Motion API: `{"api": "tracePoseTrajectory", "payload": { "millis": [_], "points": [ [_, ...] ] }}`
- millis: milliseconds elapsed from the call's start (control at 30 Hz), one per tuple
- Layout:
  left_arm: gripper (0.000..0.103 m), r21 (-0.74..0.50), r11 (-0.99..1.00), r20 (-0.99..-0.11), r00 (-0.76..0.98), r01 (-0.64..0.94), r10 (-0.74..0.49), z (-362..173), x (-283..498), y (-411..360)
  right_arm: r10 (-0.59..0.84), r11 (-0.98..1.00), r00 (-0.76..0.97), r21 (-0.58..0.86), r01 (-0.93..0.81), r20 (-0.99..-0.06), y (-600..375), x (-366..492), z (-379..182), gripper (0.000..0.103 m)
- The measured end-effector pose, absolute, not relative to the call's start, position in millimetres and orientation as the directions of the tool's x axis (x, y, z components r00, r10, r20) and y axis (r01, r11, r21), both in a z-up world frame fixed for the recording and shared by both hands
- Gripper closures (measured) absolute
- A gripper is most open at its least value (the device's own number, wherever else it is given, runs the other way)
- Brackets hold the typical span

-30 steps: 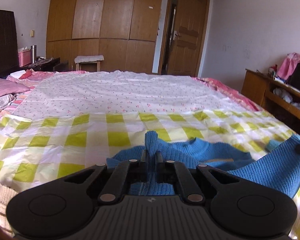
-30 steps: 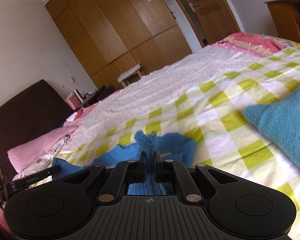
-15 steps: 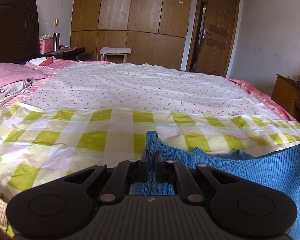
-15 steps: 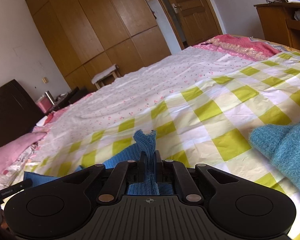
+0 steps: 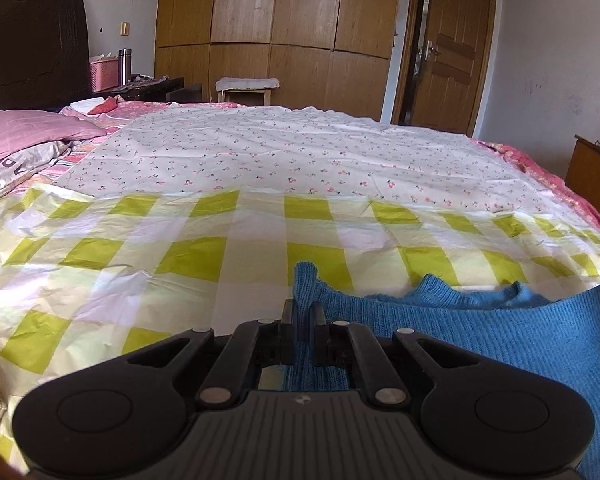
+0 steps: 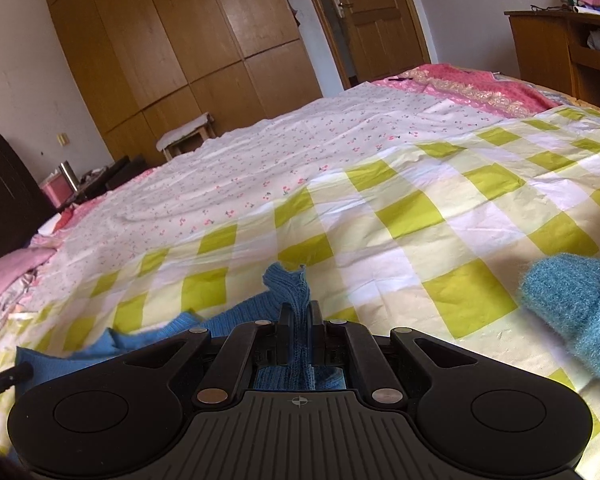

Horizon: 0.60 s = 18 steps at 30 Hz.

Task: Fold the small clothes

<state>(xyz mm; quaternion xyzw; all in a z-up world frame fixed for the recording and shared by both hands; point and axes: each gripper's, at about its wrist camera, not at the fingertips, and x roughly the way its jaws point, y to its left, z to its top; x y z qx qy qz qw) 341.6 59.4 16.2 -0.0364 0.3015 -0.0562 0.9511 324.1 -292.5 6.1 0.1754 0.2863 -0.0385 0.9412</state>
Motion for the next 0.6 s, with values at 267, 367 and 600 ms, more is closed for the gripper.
{"api": "tracePoseTrajectory", "payload": {
  "millis": [267, 367, 600],
  "points": [
    [0.088, -0.036, 0.996, -0.595, 0.799, 0.081, -0.087, -3, 342, 49, -0.032, 0.965, 0.783, 0.184, 0.186, -0.622, -278, 339, -24, 0.097],
    [0.085, -0.015, 0.997, -0.597, 0.799, 0.075, -0.069, -1, 341, 48, -0.037, 0.972, 0.777, 0.157, 0.173, -0.628, -273, 342, -23, 0.095],
    [0.076, -0.076, 0.997, -0.581, 0.812, 0.026, -0.066, 22, 329, 63, 0.003, 0.964, 0.791, 0.212, 0.16, -0.612, -281, 330, -4, 0.088]
  ]
}}
